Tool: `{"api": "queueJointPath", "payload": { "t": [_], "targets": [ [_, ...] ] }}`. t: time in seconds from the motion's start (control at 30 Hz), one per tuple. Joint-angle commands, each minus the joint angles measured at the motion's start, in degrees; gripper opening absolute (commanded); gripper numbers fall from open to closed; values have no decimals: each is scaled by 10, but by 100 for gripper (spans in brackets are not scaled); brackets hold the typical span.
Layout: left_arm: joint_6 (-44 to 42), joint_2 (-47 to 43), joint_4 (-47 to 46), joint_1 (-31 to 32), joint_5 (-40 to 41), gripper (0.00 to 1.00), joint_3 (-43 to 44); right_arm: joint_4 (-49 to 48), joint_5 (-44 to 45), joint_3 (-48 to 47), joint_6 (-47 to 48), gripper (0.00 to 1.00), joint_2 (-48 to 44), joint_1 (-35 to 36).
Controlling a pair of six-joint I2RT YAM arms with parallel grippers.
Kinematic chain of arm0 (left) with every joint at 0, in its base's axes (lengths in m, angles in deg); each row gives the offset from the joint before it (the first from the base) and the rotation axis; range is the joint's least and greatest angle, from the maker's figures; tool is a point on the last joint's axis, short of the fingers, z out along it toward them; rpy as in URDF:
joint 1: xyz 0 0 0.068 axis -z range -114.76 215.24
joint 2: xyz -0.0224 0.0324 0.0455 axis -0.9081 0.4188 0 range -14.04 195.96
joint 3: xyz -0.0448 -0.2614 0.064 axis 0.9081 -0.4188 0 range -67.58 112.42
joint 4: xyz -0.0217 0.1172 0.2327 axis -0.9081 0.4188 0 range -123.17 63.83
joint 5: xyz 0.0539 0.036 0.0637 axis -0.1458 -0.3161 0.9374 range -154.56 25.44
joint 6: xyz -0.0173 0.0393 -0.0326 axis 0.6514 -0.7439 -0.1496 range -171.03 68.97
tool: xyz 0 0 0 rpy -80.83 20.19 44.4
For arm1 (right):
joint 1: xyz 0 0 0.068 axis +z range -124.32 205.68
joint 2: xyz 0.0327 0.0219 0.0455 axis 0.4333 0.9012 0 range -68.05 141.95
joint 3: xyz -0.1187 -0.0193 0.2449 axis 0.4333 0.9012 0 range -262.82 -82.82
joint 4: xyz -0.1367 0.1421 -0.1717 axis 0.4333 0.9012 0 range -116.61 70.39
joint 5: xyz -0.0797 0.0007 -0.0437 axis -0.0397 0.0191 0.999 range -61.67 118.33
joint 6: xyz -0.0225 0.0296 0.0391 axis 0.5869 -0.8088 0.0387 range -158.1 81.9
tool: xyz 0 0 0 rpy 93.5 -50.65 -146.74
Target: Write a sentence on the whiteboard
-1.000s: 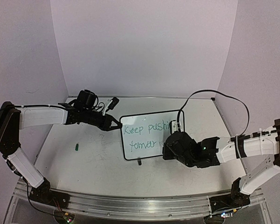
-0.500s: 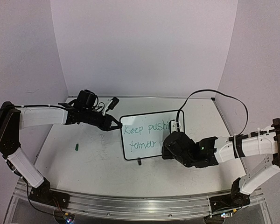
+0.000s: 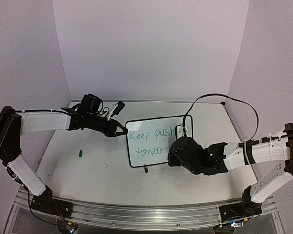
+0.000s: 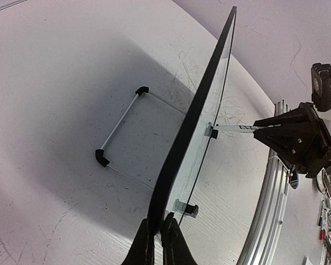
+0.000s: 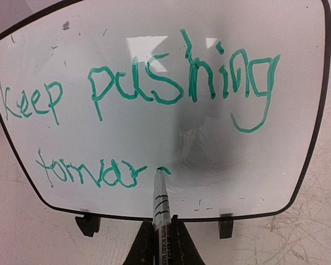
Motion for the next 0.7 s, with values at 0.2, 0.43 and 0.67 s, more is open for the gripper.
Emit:
{"api": "queueJointPath", "payload": {
  "t": [0.2,0.43,0.67],
  "targets": [
    [-20,-11,6,1,28,0,18,-13,-31,-7,-5,0,20,-4],
    [-20,-10,6,1,28,0,18,6,-26,11,-22,0,12,-4],
    [-20,-9,6,1,28,0,18,13,11,-1,-19,0,-1,-6]
  ]
}}
